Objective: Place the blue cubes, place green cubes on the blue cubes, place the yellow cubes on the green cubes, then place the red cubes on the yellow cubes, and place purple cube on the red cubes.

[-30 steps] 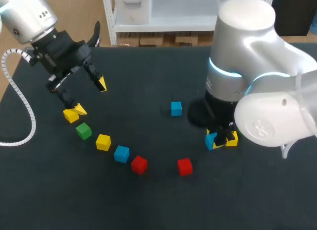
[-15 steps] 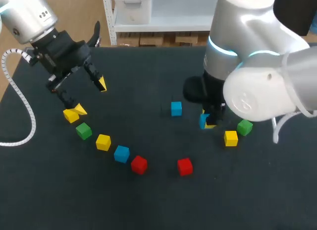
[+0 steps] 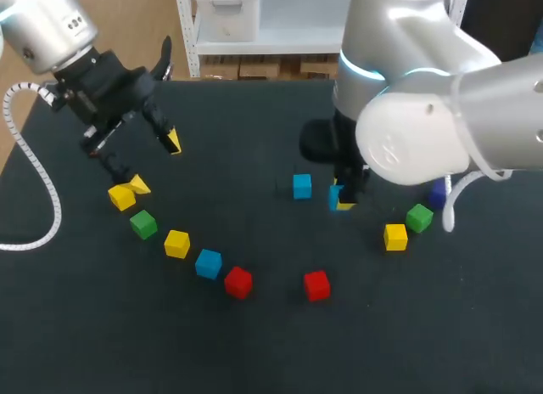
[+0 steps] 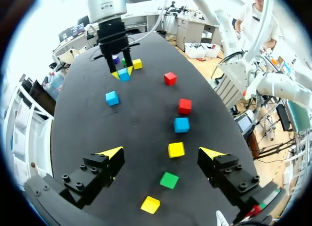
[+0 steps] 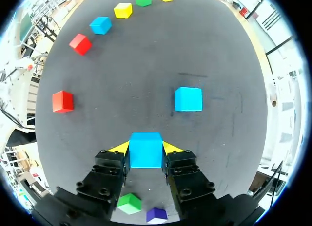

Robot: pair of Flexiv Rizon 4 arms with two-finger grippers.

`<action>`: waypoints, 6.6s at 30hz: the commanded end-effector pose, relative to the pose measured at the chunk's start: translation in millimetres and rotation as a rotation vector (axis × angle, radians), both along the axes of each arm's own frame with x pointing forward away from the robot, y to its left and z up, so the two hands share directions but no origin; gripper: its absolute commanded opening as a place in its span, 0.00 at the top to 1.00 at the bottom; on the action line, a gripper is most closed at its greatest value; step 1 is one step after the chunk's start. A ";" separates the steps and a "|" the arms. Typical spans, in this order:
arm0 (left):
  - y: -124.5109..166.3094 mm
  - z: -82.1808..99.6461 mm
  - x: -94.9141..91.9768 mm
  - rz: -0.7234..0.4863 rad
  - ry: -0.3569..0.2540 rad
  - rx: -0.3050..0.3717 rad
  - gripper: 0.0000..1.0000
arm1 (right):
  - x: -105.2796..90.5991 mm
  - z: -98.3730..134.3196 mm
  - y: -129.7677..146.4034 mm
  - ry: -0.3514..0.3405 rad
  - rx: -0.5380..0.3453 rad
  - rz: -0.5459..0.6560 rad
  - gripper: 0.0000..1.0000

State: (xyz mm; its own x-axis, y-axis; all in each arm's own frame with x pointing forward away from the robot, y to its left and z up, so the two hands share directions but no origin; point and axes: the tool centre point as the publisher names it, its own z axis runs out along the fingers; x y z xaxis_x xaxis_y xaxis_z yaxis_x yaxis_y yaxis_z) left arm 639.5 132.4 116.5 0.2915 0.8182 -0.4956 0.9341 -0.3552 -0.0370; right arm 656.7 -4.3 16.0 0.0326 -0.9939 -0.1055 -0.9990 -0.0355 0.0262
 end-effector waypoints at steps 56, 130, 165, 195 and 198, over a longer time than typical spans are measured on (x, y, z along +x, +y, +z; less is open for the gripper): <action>6.2 -0.2 28.4 0.159 -0.093 -0.071 0.00 | 49.1 -24.2 11.9 -0.043 -0.039 0.007 1.00; 6.2 -0.2 28.4 0.159 -0.093 -0.071 0.00 | 54.7 -30.1 12.4 -0.048 -0.039 -0.022 0.89; 6.2 -0.2 28.4 0.159 -0.093 -0.071 0.00 | 53.6 2.1 -11.5 -0.045 -0.002 -0.049 0.00; 6.2 -0.2 28.4 0.159 -0.093 -0.071 0.00 | -5.2 57.9 -107.8 0.013 0.392 -0.181 0.00; 6.2 -0.2 28.4 0.159 -0.093 -0.071 0.00 | -10.9 58.7 -115.4 0.001 0.411 -0.194 0.00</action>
State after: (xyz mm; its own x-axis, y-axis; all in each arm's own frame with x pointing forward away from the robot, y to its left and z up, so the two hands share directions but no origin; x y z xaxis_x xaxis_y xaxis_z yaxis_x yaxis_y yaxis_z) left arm 668.4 137.7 116.6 0.2061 0.8229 -0.5295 0.9773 -0.2004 0.0689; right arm 656.9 -109.8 73.6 -0.1510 -0.9109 -0.3840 -0.9885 0.1350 0.0684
